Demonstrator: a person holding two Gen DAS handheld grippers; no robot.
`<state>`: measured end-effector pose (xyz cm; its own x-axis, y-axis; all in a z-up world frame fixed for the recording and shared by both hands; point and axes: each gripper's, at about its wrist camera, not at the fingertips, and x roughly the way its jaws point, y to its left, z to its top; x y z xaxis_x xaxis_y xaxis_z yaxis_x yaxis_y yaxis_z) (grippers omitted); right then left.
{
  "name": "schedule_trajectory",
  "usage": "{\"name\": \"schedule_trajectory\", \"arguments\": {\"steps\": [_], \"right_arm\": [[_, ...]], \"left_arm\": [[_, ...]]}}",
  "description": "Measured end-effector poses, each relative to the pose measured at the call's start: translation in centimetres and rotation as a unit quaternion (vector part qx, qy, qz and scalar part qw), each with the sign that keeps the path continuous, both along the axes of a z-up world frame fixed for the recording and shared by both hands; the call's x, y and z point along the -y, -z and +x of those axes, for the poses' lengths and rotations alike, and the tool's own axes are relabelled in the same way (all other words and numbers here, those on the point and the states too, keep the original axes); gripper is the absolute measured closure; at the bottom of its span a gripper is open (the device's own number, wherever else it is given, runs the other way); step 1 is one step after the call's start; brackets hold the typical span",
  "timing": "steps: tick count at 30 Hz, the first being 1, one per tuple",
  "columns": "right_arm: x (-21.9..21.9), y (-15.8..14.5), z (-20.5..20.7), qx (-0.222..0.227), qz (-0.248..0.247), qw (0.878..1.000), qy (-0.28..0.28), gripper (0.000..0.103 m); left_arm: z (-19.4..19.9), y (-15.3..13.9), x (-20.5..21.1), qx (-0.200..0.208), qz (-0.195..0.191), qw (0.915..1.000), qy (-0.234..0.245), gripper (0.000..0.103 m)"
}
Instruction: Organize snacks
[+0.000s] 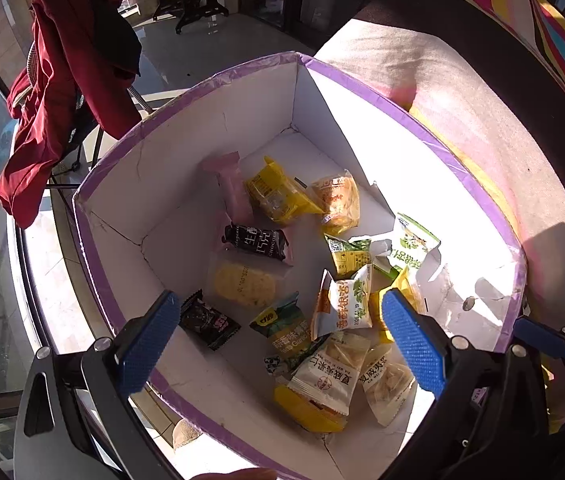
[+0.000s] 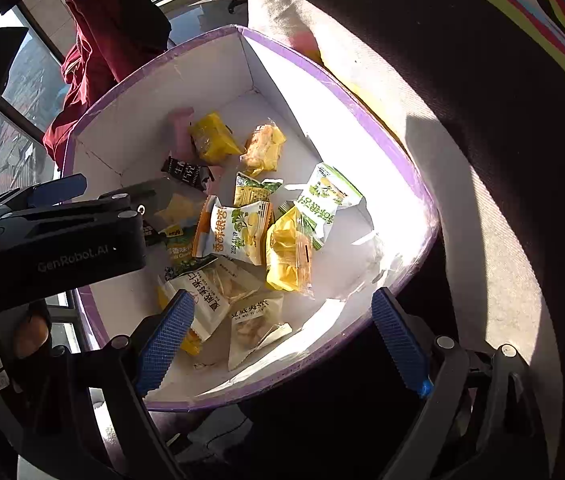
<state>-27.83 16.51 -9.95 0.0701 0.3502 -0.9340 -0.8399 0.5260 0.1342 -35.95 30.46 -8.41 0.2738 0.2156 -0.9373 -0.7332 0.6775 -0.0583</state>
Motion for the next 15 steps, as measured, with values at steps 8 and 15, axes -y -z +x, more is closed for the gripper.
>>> {"name": "schedule_trajectory", "arguments": {"steps": [8,15], "right_arm": [[-0.1,-0.11,-0.07,0.001,0.0,1.0,-0.001,0.016],[-0.14,-0.13,-0.12,0.001,0.001,1.0,-0.001,0.016]], "left_arm": [[-0.33,0.02,-0.23,0.01,-0.003,0.9999,-0.01,0.002],[-0.45,-0.1,-0.04,0.005,0.019,0.9997,-0.014,0.002]]}}
